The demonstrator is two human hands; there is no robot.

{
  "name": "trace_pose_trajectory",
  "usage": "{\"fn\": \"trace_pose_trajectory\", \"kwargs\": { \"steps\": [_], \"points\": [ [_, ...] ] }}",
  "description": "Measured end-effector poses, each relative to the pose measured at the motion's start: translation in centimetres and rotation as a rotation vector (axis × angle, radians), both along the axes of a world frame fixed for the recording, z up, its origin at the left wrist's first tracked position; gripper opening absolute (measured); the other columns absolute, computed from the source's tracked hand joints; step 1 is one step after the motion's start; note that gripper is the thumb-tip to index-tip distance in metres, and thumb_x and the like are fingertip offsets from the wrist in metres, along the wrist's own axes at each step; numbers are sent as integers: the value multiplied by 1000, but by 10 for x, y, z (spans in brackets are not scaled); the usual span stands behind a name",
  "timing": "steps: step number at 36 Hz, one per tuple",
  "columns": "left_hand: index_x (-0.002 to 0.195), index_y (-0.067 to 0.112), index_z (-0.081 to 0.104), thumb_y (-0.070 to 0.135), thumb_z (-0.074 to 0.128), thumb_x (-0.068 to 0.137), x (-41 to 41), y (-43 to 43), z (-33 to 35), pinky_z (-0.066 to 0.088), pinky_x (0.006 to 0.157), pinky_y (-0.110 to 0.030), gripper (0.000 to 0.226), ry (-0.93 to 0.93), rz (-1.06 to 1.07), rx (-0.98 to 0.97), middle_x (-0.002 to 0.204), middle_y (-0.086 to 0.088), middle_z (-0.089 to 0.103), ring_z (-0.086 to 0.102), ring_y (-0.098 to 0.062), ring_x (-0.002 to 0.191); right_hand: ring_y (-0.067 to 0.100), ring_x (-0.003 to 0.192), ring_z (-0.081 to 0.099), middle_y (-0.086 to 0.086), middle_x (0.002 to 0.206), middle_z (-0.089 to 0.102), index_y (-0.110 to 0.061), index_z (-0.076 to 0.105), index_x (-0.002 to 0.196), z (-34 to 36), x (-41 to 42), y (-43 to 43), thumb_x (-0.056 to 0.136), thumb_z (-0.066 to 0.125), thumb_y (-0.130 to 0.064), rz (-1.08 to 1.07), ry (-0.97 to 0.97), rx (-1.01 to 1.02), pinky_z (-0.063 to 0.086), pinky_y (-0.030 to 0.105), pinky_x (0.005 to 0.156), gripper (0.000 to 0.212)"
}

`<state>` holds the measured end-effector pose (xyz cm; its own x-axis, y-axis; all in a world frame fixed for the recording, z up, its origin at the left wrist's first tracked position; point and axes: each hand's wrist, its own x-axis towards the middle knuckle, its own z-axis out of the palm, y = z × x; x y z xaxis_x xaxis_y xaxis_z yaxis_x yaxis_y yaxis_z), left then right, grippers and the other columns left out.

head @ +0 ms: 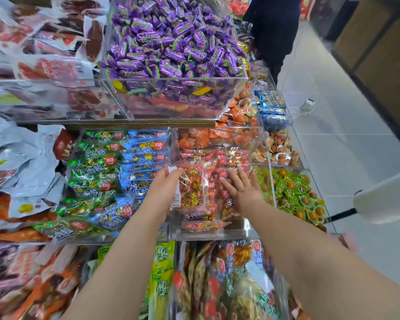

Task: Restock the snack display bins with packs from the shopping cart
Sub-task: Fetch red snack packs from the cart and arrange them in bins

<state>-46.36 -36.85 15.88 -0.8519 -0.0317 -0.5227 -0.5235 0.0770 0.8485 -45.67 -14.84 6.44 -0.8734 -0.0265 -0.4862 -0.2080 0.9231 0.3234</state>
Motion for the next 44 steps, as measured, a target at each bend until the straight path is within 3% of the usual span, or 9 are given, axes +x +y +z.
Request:
{"fn": "trace_pose_trajectory", "kwargs": {
  "steps": [5, 9, 14, 18, 22, 26, 30, 34, 44],
  "points": [
    [117, 14, 59, 36, 48, 99, 2, 3, 2, 52, 83, -40, 31, -184, 99, 267, 106, -8, 67, 64, -27, 96, 37, 134, -35, 11, 146, -40, -25, -45, 127, 13, 0, 2, 89, 53, -48, 11, -1, -125, -19, 58, 106, 108],
    [123, 12, 55, 41, 46, 100, 2, 8, -4, 56, 77, -43, 38, -310, 91, 443, 117, -11, 65, 62, -31, 104, 24, 143, -20, 0, 155, -24, -22, -20, 148, 41, 8, 5, 70, 62, -68, -158, 131, -748, -5, 46, 114, 122],
    [134, 13, 50, 42, 45, 100, 10, 31, -11, 59, 72, -47, 45, -394, -57, 495, 126, -17, 62, 67, -35, 101, 20, 141, 21, -6, 151, 24, -26, 50, 132, 75, 24, 14, 81, 66, 4, 29, 491, -1155, 27, 42, 112, 62],
    [124, 17, 52, 54, 40, 98, 16, 42, -12, 56, 75, -47, 47, -435, -105, 486, 116, -20, 66, 70, -36, 93, 15, 130, 38, -5, 128, 54, -12, 69, 109, 88, 34, 21, 75, 62, 16, 107, 459, -1159, 28, 32, 112, 44],
    [121, 12, 54, 39, 38, 102, 23, 44, -17, 47, 93, -39, 37, -147, -318, -27, 105, -7, 66, 63, -20, 92, 9, 94, 59, -8, 101, 65, -19, 60, 116, 106, 40, 33, 88, 65, -26, -202, 370, -1133, 49, 28, 84, 30],
    [119, 19, 58, 32, 62, 89, 33, 37, -29, 46, 91, -29, 34, 81, -837, -499, 120, 2, 60, 59, -16, 107, 8, 75, 57, -17, 83, 57, -37, 48, 119, 122, 34, 43, 90, 62, -33, -403, 296, -1097, 39, 6, 57, 33],
    [117, 16, 63, 26, 60, 90, 40, 39, -44, 44, 88, -26, 29, 132, -1066, -721, 124, -1, 61, 57, -19, 111, 19, 100, 60, -2, 120, 58, -23, 34, 142, 123, 33, 33, 91, 59, -22, -331, -10, -795, 48, 24, 79, 56],
    [109, 11, 66, 7, 46, 92, 36, 43, -46, 45, 83, -30, 26, 183, -1050, -925, 116, -8, 63, 59, -25, 103, 28, 109, 56, 11, 129, 55, -10, 41, 135, 111, 38, 10, 89, 46, -5, -184, -181, -416, 49, 34, 84, 47],
    [131, 16, 27, 11, 48, 84, 35, 64, -62, 33, 102, -45, 52, 199, -923, -1241, 133, -18, 42, 36, -34, 124, 32, 129, 33, 14, 139, 36, -17, 31, 138, 44, 39, -20, 88, 50, -10, -130, 21, -136, 37, 42, 101, 54]
  ]
}}
